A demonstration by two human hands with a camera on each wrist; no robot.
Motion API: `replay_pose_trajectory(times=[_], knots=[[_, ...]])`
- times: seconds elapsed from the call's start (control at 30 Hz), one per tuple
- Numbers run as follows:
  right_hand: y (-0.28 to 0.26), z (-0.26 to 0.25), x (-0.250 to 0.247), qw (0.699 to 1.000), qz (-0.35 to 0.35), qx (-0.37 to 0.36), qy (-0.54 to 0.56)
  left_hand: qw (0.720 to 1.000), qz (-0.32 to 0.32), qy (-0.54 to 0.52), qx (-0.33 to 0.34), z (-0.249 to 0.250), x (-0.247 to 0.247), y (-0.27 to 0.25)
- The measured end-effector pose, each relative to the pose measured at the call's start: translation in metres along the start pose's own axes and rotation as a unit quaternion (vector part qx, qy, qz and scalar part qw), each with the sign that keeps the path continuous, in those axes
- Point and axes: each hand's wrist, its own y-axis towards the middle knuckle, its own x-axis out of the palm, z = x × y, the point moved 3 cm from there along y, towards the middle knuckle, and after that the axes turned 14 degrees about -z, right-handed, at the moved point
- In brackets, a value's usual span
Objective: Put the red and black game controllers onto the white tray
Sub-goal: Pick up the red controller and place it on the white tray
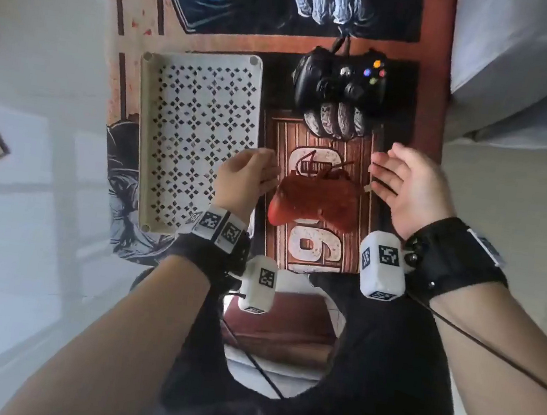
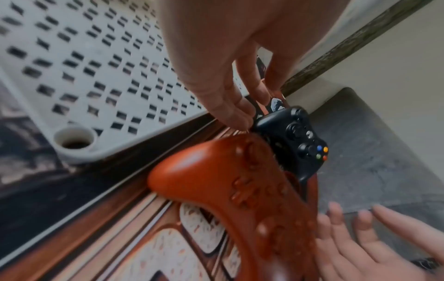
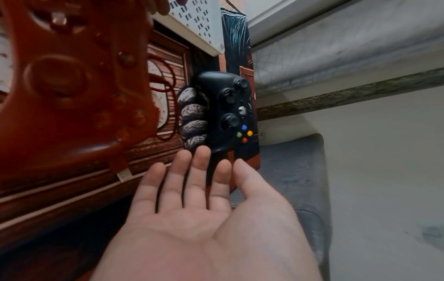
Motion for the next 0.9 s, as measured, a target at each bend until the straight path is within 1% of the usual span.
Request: replay_pose_trajectory(times=[0.07, 0.13, 0.2, 0.27, 0.4, 0.47, 0.6, 0.7, 0.77, 0.9], knots=[[0.014, 0.010, -0.005, 1.000, -0.001, -0.010, 0.002, 0.999, 0.008, 0.020, 0.025, -0.011, 0.000, 0.013], [0.026, 0.023, -0.009, 1.000, -0.014, -0.013, 0.012, 0.998, 0.002, 0.027, 0.052, -0.021, -0.003, 0.024], [0.040, 0.034, -0.011, 0.999, -0.027, -0.024, 0.015, 0.996, -0.018, 0.038, 0.072, -0.030, -0.003, 0.035], [0.048, 0.039, -0.011, 0.998, -0.041, -0.041, 0.013, 0.993, -0.054, 0.066, 0.079, -0.034, -0.001, 0.041], [0.051, 0.045, -0.014, 0.993, -0.076, -0.090, 0.002, 0.988, -0.098, 0.086, 0.087, -0.044, 0.005, 0.042], [0.046, 0.050, -0.014, 0.988, -0.091, -0.127, -0.003, 0.983, -0.110, 0.096, 0.109, -0.051, 0.006, 0.036], [0.032, 0.061, -0.007, 0.974, -0.105, -0.191, -0.064, 0.980, -0.099, 0.106, 0.133, -0.061, 0.004, 0.025], [0.015, 0.071, -0.005, 0.964, -0.101, -0.228, -0.093, 0.976, -0.056, 0.118, 0.174, -0.069, 0.004, 0.010], [0.004, 0.076, -0.005, 0.962, -0.089, -0.231, -0.118, 0.973, -0.044, 0.134, 0.183, -0.073, 0.005, 0.000], [-0.002, 0.088, -0.002, 0.966, -0.070, -0.214, -0.130, 0.970, -0.053, 0.161, 0.172, -0.076, 0.010, -0.011]])
